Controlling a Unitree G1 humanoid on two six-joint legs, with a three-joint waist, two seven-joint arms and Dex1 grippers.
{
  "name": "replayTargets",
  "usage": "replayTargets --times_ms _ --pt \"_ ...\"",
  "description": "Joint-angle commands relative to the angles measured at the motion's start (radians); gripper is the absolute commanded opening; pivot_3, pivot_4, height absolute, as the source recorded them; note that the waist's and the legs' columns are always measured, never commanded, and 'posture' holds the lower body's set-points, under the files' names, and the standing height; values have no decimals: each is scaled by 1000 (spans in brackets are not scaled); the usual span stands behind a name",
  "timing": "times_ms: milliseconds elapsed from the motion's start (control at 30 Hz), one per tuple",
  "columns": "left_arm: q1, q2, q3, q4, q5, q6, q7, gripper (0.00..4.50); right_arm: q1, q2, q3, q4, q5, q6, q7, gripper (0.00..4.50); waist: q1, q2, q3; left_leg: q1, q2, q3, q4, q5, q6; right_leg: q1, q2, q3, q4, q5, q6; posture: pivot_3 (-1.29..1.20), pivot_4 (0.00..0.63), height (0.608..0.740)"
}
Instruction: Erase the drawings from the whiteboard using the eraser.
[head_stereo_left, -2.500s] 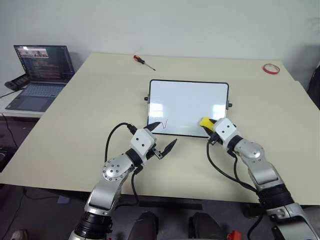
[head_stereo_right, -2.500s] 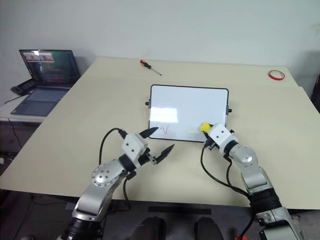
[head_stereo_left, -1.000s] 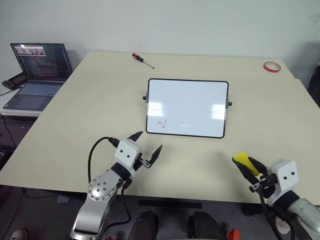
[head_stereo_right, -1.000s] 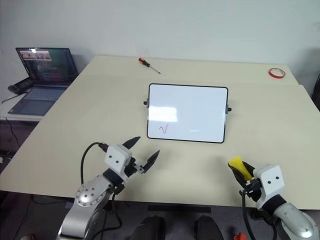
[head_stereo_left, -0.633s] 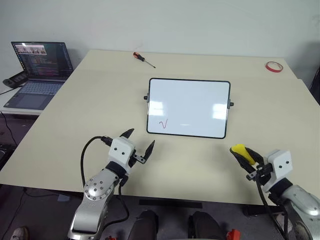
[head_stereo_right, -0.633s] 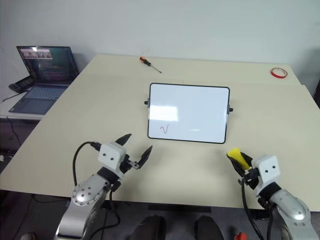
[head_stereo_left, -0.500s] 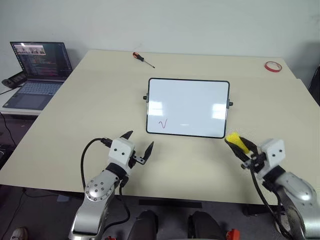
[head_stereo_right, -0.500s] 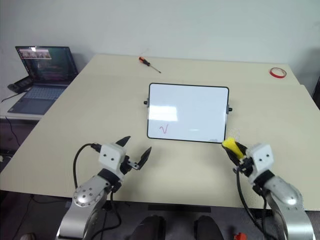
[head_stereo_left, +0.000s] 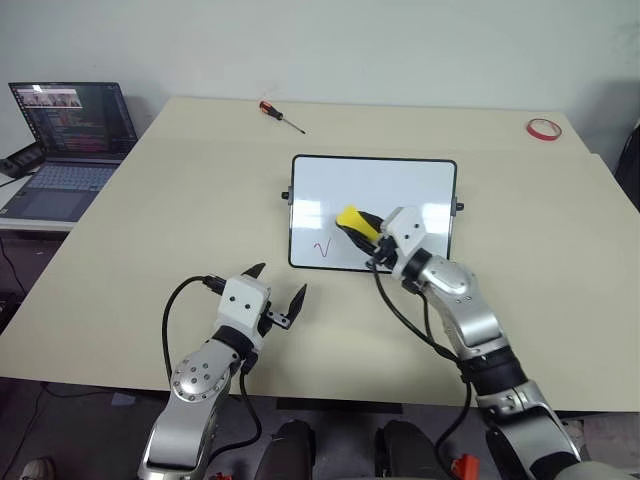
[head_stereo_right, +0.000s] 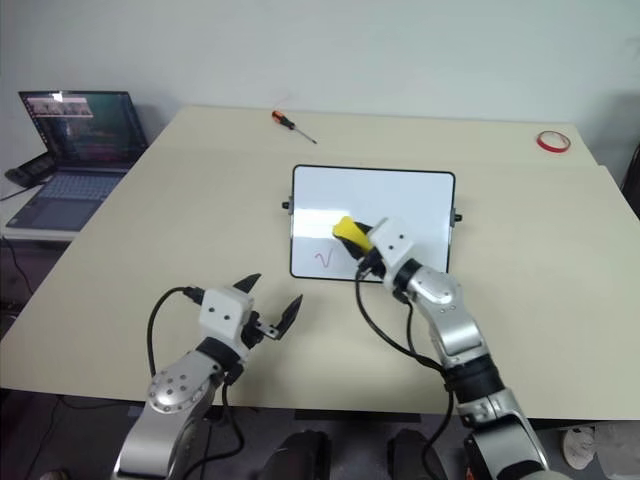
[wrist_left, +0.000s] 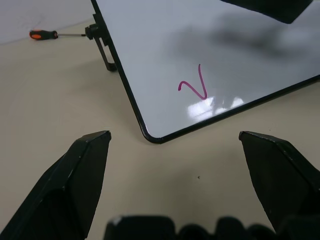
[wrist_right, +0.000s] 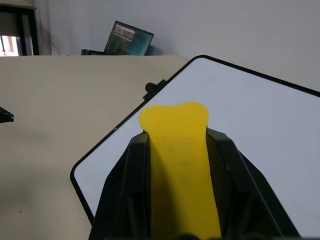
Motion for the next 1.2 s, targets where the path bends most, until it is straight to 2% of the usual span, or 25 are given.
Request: replayTargets --times_ms 33,433,567,700,900,1100,1200 --pt "22 -15 -5 -50 -6 -1 13 4500 -63 28 27 107 -58 -90 -21 1182 0 0 0 0 0 0 0 0 0 0 0 0 0 0 0 0 150 740" --pt "24 -9 9 -62 -7 2 6 4500 -182 38 53 378 -225 -137 -164 1182 -2 0 0 1 1 0 0 0 0 0 0 0 2 1 -1 0 150 740" --pt "17 8 -7 -64 5 -13 -9 4500 -176 57 72 394 -220 -148 -120 1182 -3 1 0 2 1 0 0 0 0 1 1 0 3 2 -2 0 150 740" --pt "23 4 -9 -70 6 -9 -1 4500 -96 49 138 320 -220 -136 -4 1182 -3 0 0 2 1 0 0 0 0 1 1 0 2 2 -2 0 150 740" --pt "27 1 -11 -71 7 -9 5 4500 -59 33 173 272 -221 -84 76 1182 -3 1 0 2 2 1 1 0 0 1 1 0 2 2 -1 0 150 740" --pt "27 -3 -13 -69 9 -11 8 4500 -189 53 88 379 -264 -114 -159 1182 -3 1 0 2 2 0 0 0 0 0 1 0 3 2 -2 0 150 740" --pt "29 -5 -15 -69 10 -10 8 4500 -224 60 83 422 -273 -142 -210 1182 1 1 0 2 1 -1 1 0 0 1 1 0 2 3 -2 0 150 740"
